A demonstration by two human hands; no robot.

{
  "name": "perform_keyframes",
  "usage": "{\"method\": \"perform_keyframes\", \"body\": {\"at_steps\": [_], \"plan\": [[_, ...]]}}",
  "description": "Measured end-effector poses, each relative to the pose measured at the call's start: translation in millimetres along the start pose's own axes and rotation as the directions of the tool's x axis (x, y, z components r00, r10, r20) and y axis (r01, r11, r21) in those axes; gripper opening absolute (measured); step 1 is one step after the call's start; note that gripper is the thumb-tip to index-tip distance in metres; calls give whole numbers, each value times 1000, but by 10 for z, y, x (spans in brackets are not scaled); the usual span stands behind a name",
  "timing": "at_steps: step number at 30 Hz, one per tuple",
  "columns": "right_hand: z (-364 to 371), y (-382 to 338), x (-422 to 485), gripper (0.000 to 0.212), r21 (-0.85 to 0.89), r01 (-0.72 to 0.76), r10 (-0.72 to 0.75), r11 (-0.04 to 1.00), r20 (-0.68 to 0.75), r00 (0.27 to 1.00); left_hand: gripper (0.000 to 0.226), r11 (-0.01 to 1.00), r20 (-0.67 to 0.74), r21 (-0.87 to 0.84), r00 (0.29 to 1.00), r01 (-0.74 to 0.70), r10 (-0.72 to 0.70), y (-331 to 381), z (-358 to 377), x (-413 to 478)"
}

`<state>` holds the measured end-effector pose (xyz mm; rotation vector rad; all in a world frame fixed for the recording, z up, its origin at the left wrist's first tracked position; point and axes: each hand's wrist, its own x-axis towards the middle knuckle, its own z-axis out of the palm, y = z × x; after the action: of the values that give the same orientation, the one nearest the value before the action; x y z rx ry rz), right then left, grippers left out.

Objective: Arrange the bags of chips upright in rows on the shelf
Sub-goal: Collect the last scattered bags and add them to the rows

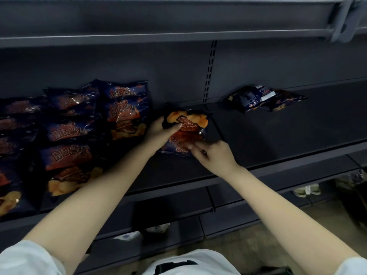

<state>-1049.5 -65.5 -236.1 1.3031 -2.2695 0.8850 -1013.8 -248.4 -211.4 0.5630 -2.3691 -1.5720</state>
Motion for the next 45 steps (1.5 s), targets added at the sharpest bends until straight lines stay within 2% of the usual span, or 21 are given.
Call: {"method": "perform_keyframes", "body": {"at_steps": [2, 5, 7, 9, 10, 12, 13, 15, 18, 20, 22, 24, 25, 27, 29, 31, 33, 34, 37, 41, 45], "plan": [[-75, -74, 149, 40, 6, 40, -38, 999, -148, 988, 61, 995, 18, 96, 1000, 9, -11, 69, -141, 28], [-174, -205, 422, 27, 4, 64, -61, 998, -242, 968, 67, 972, 232, 231, 973, -39, -16, 185, -406, 33], [-231, -308, 616, 32, 5, -5, 6, 1000, -151, 989, 76, 942, 391, 328, 918, -72, -66, 260, -557, -24], [-279, -416, 794, 53, 76, -99, 89, 992, 124, 988, 81, 906, 492, 400, 866, -136, -88, 324, -639, -104], [-299, -459, 878, 66, 129, -158, 110, 979, 317, 942, 88, 873, 511, 455, 854, -174, -97, 361, -660, -159], [-300, -509, 1004, 86, 154, -260, 97, 953, 659, 746, 96, 802, 510, 557, 851, -217, -124, 379, -690, -241], [-281, -520, 1043, 92, 146, -286, 77, 947, 762, 642, 95, 782, 509, 584, 849, -217, -144, 366, -714, -269], [-204, -533, 1063, 96, 149, -363, 58, 920, 864, 500, 92, 757, 515, 623, 832, -198, -206, 327, -765, -330], [-50, -571, 1010, 79, 150, -418, 35, 896, 914, 403, 86, 750, 487, 640, 844, -169, -225, 241, -833, -395], [10, -568, 983, 60, 172, -440, 30, 881, 909, 416, 79, 729, 460, 665, 858, -162, -229, 229, -856, -434], [16, -559, 993, 51, 210, -474, 37, 855, 887, 461, 67, 779, 433, 611, 884, -143, -177, 244, -900, -435], [15, -531, 1017, 51, 259, -531, 82, 807, 841, 534, 56, 871, 350, 474, 936, -132, -48, 303, -980, -424], [26, -511, 1022, 53, 297, -582, 124, 757, 809, 574, 54, 902, 258, 401, 964, -159, 56, 338, -1020, -409], [51, -454, 1018, 58, 405, -684, 228, 607, 736, 638, 52, 918, -33, 303, 960, -255, 277, 415, -1084, -385], [69, -377, 1004, 50, 554, -730, 303, 400, 672, 676, 57, 912, -302, 260, 870, -318, 389, 455, -1125, -376], [98, -310, 965, 37, 694, -704, 353, 152, 627, 694, 69, 934, -433, 163, 827, -318, 358, 436, -1134, -366], [148, -267, 906, 31, 771, -634, 424, -57, 593, 684, 80, 965, -466, 18, 852, -262, 240, 394, -1086, -372], [180, -266, 872, 33, 791, -603, 449, -108, 580, 680, 83, 975, -442, -51, 881, -215, 170, 373, -1042, -386], [292, -305, 756, 42, 793, -598, 464, -118, 576, 673, 83, 984, -283, -158, 959, -79, 31, 262, -890, -425], [322, -343, 653, 31, 776, -627, 413, -65, 593, 691, 81, 986, -261, -162, 965, -47, 4, 107, -803, -405], [294, -354, 631, 34, 733, -673, 367, 101, 601, 710, 72, 990, -199, -139, 980, -33, 5, 75, -841, -417]]}}
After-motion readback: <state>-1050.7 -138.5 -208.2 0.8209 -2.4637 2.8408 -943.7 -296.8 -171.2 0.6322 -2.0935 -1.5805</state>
